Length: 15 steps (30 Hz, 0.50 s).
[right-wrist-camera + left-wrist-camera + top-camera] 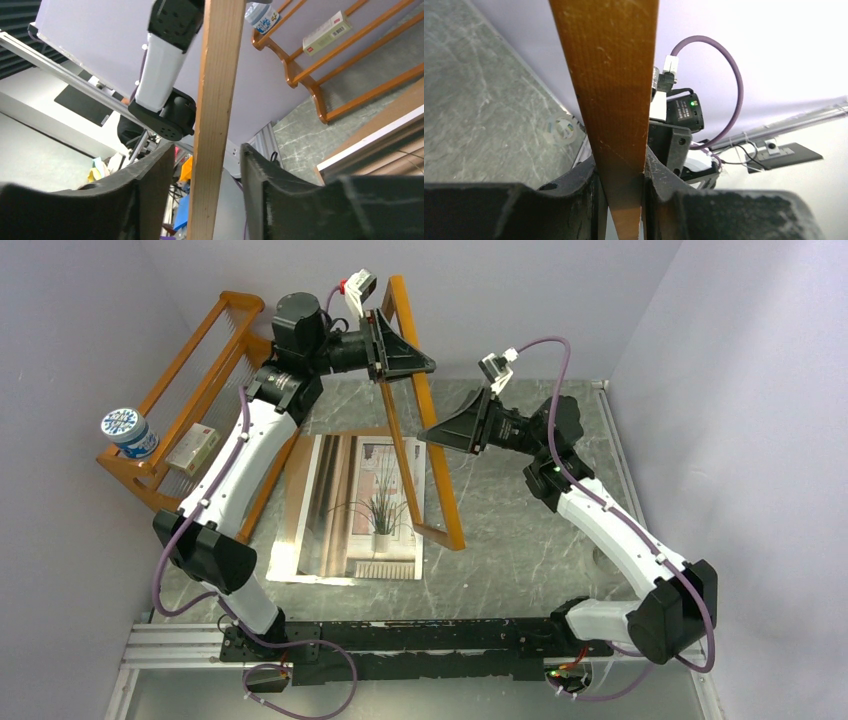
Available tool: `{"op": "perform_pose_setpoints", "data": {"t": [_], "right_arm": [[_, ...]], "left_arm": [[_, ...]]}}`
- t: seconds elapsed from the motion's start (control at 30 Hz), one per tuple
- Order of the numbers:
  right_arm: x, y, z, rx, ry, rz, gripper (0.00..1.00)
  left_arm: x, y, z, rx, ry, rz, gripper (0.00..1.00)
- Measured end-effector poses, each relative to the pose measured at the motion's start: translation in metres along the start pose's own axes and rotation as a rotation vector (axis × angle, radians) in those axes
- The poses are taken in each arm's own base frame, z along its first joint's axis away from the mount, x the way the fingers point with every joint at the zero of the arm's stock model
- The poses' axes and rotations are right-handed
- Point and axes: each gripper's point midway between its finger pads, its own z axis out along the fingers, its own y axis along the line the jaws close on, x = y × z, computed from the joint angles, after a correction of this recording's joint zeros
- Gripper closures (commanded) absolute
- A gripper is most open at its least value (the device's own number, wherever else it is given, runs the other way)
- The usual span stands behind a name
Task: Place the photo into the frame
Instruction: Turn over the photo frame at the center of the board.
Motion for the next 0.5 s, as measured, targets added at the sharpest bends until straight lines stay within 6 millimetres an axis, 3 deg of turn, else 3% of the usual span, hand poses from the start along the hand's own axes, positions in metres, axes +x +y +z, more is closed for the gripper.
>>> {"op": "perform_pose_setpoints", "data": {"t": [0.13,0.2,0.3,0.4,0.5], "right_arm": [[-0.0041,0.0044,-0.0025,-0.002,-0.018,-0.012,0.72],[-0.0051,0.0033,-0.0031,0.004,-0.021,-0.009,0.84],[-0.0059,-0.0002,-0.0033,0.020,-0.027,0.007,0.89],[-0.0069,-0.0038,-0.0032,0.036,-0.035,0.018,0.84],[-0.0071,-0.0045,-0.0032,0.039,-0.037,0.021,0.57]], "left_arm": [[-0.0025,-0.0038,-0.0042,0.058,0.011,-0.007,0.97],[-0.0034,-0.0049,-0.0062,0.074,0.016,-0.006,0.91],[-0.0043,-0.0051,-0.0067,0.082,0.016,0.011,0.82],[-0.0051,-0.0028,-0.0069,0.077,0.012,0.024,0.82],[-0.0057,-0.0008,-0.0069,0.070,0.009,0.025,0.91]]}}
